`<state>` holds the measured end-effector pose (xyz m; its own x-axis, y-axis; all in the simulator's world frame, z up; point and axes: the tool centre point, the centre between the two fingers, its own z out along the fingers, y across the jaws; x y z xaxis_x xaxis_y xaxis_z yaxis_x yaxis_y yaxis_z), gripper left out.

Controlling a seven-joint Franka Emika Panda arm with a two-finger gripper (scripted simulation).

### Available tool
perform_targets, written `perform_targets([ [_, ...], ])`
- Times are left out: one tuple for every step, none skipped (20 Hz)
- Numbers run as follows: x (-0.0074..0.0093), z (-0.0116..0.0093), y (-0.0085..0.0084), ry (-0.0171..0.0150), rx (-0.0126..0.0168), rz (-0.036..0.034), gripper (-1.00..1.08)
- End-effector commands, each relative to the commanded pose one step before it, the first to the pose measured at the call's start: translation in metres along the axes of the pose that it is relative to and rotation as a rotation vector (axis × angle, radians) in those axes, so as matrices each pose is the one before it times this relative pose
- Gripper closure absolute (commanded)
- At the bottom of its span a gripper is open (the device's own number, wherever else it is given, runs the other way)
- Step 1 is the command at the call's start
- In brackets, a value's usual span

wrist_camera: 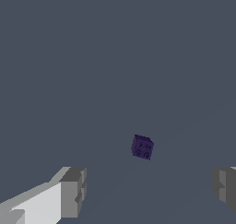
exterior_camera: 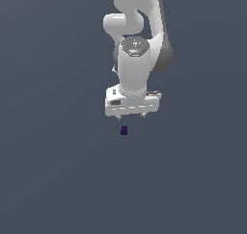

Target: Pick up the object and move it to a goal position.

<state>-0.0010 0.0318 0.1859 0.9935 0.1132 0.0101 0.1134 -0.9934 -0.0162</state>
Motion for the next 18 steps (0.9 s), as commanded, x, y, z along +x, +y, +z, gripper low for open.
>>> perform_targets([
  [-0.00038, 0.00189, 0.00083, -0.00052, -0.00022, 0.0046, -0.92],
  [-0.00031, 0.00205, 0.00045, -0.00013, -0.00008, 0.00468, -0.92],
  [-0.00043, 0.0027, 0.0005, -0.00024, 0.0, 0.00581, -0.92],
  [-0.00055, 0.00331, 0.00059, -0.00031, 0.00002, 0.00707, -0.92],
  [-0.00067, 0.0039, 0.00074, -0.00034, -0.00007, 0.00848, -0.92],
  [-0.00079, 0.00447, 0.00093, -0.00034, -0.0002, 0.00997, -0.92],
  [-0.00093, 0.00504, 0.0011, -0.00036, -0.00033, 0.0114, -0.92],
  [-0.00108, 0.00561, 0.00127, -0.0004, -0.00044, 0.01276, -0.92],
  [-0.00126, 0.00619, 0.00139, -0.00045, -0.00054, 0.01403, -0.92],
  [-0.00145, 0.00675, 0.00155, -0.00049, -0.00068, 0.01536, -0.92],
  [-0.00165, 0.0073, 0.00173, -0.00051, -0.00087, 0.01673, -0.92],
  [-0.00187, 0.00784, 0.00194, -0.00052, -0.00109, 0.01811, -0.92],
  [-0.002, 0.00795, 0.00205, -0.0005, -0.00127, 0.0185, -0.92],
  [-0.00194, 0.00732, 0.00195, -0.00043, -0.00132, 0.01715, -0.92],
  [-0.00185, 0.00669, 0.00185, -0.00036, -0.00133, 0.01577, -0.92],
  [-0.00174, 0.00606, 0.00173, -0.0003, -0.00131, 0.01439, -0.92],
  [-0.00161, 0.00545, 0.00161, -0.00025, -0.00127, 0.01302, -0.92],
  [-0.00147, 0.00485, 0.00148, -0.0002, -0.0012, 0.01166, -0.92],
])
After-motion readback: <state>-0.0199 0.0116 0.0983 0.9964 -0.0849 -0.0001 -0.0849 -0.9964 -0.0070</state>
